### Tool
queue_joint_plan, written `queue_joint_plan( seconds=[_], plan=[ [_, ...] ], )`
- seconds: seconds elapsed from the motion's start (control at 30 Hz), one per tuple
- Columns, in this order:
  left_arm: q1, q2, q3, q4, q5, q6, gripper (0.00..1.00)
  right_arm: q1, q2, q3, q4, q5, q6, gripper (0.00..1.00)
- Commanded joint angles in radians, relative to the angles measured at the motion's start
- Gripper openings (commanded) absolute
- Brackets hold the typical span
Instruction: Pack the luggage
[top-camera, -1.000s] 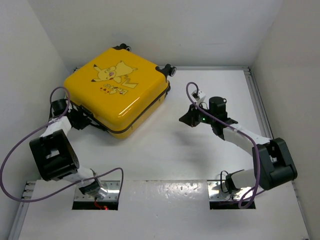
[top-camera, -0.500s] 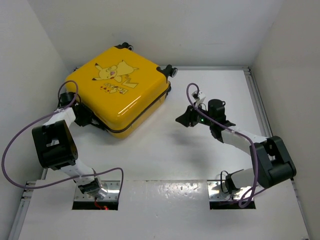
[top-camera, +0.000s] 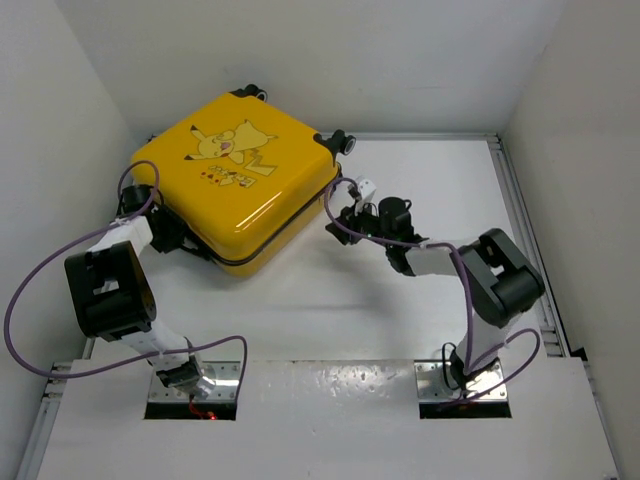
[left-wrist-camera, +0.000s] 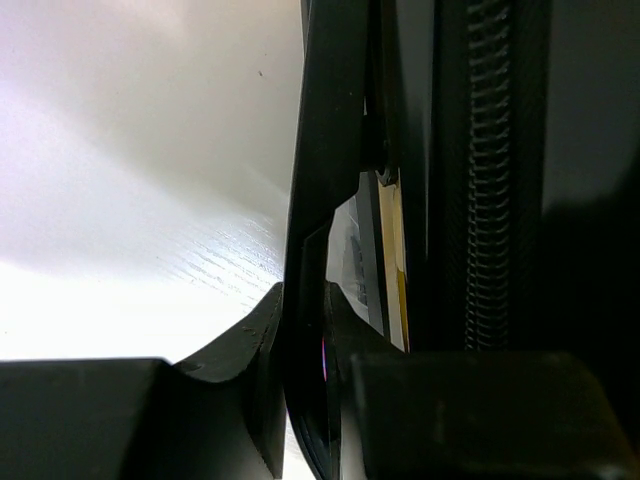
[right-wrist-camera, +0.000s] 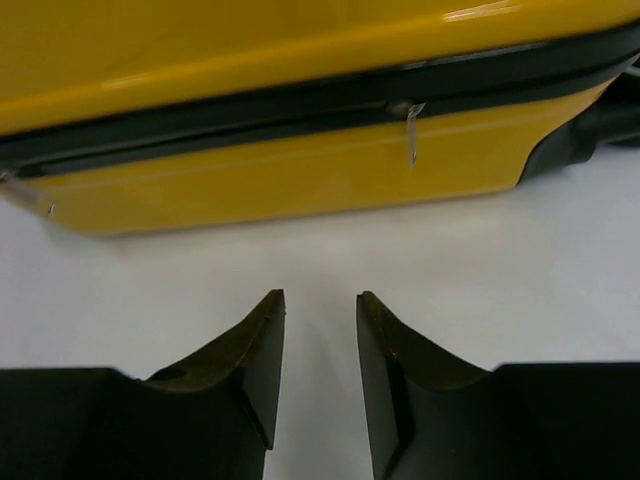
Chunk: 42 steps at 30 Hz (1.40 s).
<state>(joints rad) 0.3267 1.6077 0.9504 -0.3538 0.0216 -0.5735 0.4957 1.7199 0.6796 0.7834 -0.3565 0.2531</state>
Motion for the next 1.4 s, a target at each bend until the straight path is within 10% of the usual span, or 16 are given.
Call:
queue_joint_plan(
  seconds=[0.0, 0.57, 0.83, 1.37],
  plan=[
    [-0.075, 0.075, -0.071, -0.076, 0.006, 0.213, 0.00, -0.011, 0.062, 0.095, 0.134, 0.054, -0.017, 0.37],
    [-0.048, 0.104, -0.062, -0.076, 0.046, 0.204, 0.00, 0.014, 0.322, 0.359, 0.201, 0.004, 0.012, 0.34],
    [-0.029, 0.113, -0.062, -0.076, 0.055, 0.204, 0.00, 0.027, 0.362, 0.373, 0.247, -0.009, -0.049, 0.00],
    [-0.020, 0.095, -0.081, -0.085, 0.044, 0.231, 0.00, 0.017, 0.222, 0.243, 0.177, -0.102, -0.097, 0.00]
  ],
)
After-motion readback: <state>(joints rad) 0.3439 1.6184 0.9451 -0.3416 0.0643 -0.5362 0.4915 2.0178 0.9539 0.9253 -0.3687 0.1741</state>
